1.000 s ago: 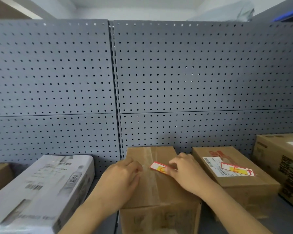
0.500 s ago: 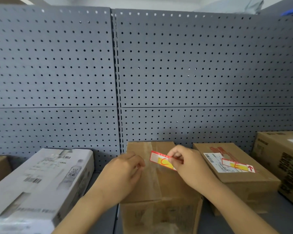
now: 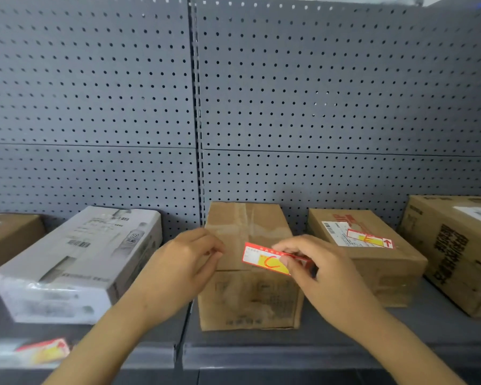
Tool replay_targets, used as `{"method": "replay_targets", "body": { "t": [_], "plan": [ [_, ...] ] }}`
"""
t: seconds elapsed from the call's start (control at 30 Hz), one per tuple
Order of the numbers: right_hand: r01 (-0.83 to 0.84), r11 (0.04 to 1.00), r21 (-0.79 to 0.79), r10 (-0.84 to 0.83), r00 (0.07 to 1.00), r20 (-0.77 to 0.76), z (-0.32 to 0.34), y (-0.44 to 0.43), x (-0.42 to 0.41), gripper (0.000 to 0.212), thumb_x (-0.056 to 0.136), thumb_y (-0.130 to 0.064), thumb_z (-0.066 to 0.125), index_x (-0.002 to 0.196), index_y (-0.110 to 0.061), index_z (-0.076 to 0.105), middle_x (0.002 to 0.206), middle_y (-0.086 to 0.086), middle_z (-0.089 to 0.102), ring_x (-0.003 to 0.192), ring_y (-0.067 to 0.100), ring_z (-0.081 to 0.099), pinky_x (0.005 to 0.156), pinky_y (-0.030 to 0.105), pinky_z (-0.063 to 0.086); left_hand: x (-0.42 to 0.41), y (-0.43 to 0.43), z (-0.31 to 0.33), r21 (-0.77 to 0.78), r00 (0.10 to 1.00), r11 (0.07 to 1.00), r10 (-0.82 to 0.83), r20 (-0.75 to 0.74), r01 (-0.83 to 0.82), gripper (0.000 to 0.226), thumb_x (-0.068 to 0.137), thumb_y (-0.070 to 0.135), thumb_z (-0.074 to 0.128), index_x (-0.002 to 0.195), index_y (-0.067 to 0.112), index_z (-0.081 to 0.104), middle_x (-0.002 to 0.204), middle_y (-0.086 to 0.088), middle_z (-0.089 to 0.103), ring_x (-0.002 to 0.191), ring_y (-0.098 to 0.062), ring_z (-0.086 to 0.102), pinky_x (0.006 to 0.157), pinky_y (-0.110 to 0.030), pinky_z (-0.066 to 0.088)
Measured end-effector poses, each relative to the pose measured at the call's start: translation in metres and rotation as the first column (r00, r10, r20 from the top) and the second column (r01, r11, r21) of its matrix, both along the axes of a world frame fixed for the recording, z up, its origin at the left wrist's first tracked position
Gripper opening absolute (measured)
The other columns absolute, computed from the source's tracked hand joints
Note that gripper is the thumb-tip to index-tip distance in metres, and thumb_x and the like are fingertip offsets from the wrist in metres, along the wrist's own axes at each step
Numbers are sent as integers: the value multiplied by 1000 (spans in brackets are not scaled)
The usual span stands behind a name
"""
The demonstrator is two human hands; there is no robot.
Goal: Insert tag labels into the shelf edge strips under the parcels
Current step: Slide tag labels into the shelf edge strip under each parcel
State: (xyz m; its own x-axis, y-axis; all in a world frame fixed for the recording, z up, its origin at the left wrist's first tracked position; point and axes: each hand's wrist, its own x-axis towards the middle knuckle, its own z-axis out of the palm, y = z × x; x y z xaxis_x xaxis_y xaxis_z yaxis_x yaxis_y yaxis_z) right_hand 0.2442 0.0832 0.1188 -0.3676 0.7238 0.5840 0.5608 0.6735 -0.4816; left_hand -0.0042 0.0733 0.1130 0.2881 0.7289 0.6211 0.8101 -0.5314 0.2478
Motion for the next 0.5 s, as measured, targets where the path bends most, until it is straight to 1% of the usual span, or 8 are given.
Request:
{"method": "replay_targets", "body": {
  "t": [0.07, 0.13, 0.23, 0.3, 0.37, 0.4, 0.5],
  "plan": [
    [-17, 999, -33, 17, 1000, 17, -12, -9, 7, 21, 87, -18, 62, 100, -34, 65, 97, -22, 64, 96, 2, 57, 72, 15, 48, 4, -16, -10, -20, 1000, 1000, 13, 21, -12, 22, 88, 35, 44, 90, 28, 64, 87, 21, 58, 79, -1, 57, 66, -29, 52],
    [-23, 996, -87, 27, 999, 45, -34, -15, 13, 20, 87, -20, 62, 99, -35, 64, 97, -22, 64, 96, 1, 57, 74, 17, 50, 11, -29, -30, -72, 1000, 997, 25, 7, -24, 19, 87, 34, 46, 89, 28, 64, 88, 21, 59, 81, 0, 57, 67, -28, 51],
    [0, 991, -135, 16, 993, 119, -71, -19, 20, 18, 88, -21, 61, 99, -34, 64, 97, -22, 62, 96, 1, 55, 79, 20, 49, 24, -43, -69, -149, 999, 988, 48, -16, -49, 12, 85, 26, 54, 88, 27, 65, 89, 17, 62, 78, -6, 60, 64, -29, 53],
    [37, 986, -161, -11, 988, 156, -92, -20, 21, 17, 87, -21, 60, 97, -35, 63, 96, -20, 61, 94, 2, 54, 80, 23, 48, 32, -47, -93, -214, 998, 975, 43, -53, -54, 12, 80, 19, 56, 87, 25, 65, 88, 11, 63, 77, -12, 61, 61, -26, 52],
    [60, 979, -195, -25, 984, 175, -108, -19, 22, 17, 86, -21, 60, 96, -35, 62, 95, -19, 61, 92, 2, 53, 79, 25, 48, 38, -47, -112, -275, 995, 960, 25, -93, -50, 13, 78, 15, 58, 87, 22, 64, 87, 6, 63, 77, -19, 61, 59, -26, 49],
    [67, 977, -205, -28, 982, 187, -114, -19, 22, 18, 86, -20, 60, 95, -35, 62, 94, -19, 61, 91, 2, 53, 78, 24, 48, 40, -46, -121, -289, 992, 956, 20, -122, -55, 14, 76, 14, 59, 86, 22, 65, 85, 4, 63, 75, -21, 62, 57, -27, 50],
    [75, 976, -203, -32, 978, 207, -127, -18, 20, 18, 87, -20, 59, 95, -36, 61, 93, -18, 60, 91, 2, 52, 76, 18, 45, 42, -43, -144, -300, 976, 949, 28, -216, -94, 20, 64, 14, 63, 82, 24, 66, 78, 3, 63, 67, -22, 64, 49, -28, 51]
  ]
}}
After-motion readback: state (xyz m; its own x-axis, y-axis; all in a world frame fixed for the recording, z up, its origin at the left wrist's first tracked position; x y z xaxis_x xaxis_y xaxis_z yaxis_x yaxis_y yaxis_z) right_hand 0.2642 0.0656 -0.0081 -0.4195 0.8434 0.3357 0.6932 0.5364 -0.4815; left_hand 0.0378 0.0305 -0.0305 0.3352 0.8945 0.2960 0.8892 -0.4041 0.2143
